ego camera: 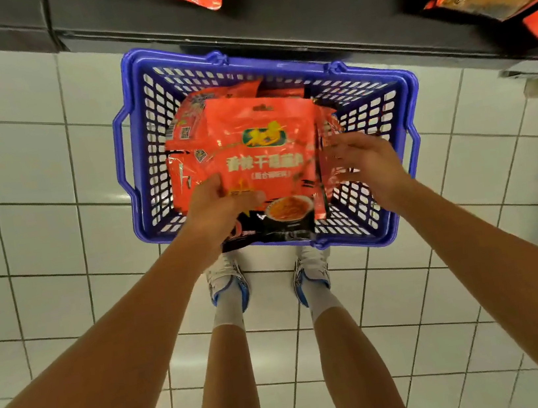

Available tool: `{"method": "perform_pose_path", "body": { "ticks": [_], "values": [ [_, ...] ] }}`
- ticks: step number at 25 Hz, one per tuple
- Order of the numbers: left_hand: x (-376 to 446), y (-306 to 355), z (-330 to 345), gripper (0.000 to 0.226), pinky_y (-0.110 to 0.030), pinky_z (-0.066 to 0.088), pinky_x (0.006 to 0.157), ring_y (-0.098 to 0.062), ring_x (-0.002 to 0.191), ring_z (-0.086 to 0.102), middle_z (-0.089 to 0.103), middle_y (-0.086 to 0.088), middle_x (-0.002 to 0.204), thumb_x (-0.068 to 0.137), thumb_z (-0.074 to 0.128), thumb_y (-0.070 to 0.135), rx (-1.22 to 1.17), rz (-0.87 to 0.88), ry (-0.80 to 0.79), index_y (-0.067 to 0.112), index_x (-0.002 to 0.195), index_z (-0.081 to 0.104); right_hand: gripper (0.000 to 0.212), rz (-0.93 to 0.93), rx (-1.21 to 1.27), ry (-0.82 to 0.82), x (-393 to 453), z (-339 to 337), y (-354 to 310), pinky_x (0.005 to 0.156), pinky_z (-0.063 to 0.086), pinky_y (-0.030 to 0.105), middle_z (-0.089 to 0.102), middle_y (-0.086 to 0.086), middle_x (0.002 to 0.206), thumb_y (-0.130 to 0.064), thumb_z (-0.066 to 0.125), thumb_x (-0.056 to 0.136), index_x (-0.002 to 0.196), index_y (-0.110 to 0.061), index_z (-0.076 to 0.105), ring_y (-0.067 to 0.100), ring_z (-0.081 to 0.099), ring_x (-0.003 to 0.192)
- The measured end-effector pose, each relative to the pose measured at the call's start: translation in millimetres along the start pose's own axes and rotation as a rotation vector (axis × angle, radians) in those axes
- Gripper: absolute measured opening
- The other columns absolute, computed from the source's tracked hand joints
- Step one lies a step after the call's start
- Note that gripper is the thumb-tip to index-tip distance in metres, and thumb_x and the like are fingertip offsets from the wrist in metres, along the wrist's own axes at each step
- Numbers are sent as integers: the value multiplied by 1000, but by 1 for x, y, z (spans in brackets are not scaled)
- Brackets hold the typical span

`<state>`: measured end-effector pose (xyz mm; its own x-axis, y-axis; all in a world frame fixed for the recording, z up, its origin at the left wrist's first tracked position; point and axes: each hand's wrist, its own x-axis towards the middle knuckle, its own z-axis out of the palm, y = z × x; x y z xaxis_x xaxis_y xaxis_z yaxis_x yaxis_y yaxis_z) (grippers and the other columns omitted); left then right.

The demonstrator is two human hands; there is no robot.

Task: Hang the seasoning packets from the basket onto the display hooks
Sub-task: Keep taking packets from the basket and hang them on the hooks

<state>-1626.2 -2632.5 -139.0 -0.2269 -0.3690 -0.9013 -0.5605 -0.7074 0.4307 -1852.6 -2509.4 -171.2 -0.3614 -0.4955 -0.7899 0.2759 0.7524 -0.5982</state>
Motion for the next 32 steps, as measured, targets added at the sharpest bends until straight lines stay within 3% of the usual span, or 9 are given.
{"method": "perform_pose_path", "body": {
  "ticks": [2,4,7,11,15,18,21,26,32],
  "values": [
    [4,-12,-15,39,-50,54,98,-23,101,73,78,1,103,77,81,2,-55,1,23,18,111,69,54,-20,-586,60,23,-7,37,90,46,23,61,8,133,-8,63,93,145,-13,48,21,62,111],
    [8,-20,-25,49,-49,54,97,-23,103,72,77,-1,108,76,79,-1,-63,21,8,17,120,66,96,-53,-1078,-131,42,-5,71,118,29,36,15,18,166,-9,69,87,160,-5,7,36,20,152],
    [13,-29,-32,57,-48,56,93,-23,102,73,76,-1,110,75,77,-3,-94,41,-13,17,126,62,116,-181,-1269,-130,63,7,99,119,30,49,-15,15,168,-25,75,86,158,-6,-15,36,-8,155],
    [9,-23,-31,57,-44,57,91,-20,101,73,76,2,109,76,78,-2,-110,67,-6,20,126,62,75,-320,-1009,6,53,2,94,93,53,52,35,21,159,-10,66,92,157,-12,29,48,53,128],
    [-4,-4,-22,50,-50,54,97,-26,108,71,76,1,112,80,80,12,-201,67,11,23,126,62,29,-314,-727,216,22,-18,52,79,51,32,76,12,107,-20,56,102,128,-16,68,36,70,98],
    [-26,20,-18,61,-53,51,101,-27,109,70,75,2,115,71,82,44,-288,50,50,27,127,62,19,-262,-184,228,-15,-22,-12,66,53,18,74,-9,81,-31,53,94,93,-28,72,14,72,81],
    [-60,47,-24,56,-48,58,88,-29,101,74,76,-4,113,73,80,41,-333,80,-9,24,123,64,17,-200,198,253,-57,-26,-78,59,56,27,72,-4,71,-26,55,81,72,-23,69,13,70,67],
    [-152,117,-46,40,-34,62,71,-31,99,74,76,-12,112,79,77,26,-345,246,-93,15,117,70,18,-123,510,171,-145,-20,-193,67,58,41,76,3,82,-38,64,73,75,-22,73,21,73,71],
    [-321,231,-78,31,-32,62,75,-27,97,75,76,-13,110,73,80,24,-377,540,-77,16,103,77,16,-559,531,31,-300,-25,-352,76,62,44,79,5,92,-27,68,84,89,-19,80,22,75,81]
  ]
}}
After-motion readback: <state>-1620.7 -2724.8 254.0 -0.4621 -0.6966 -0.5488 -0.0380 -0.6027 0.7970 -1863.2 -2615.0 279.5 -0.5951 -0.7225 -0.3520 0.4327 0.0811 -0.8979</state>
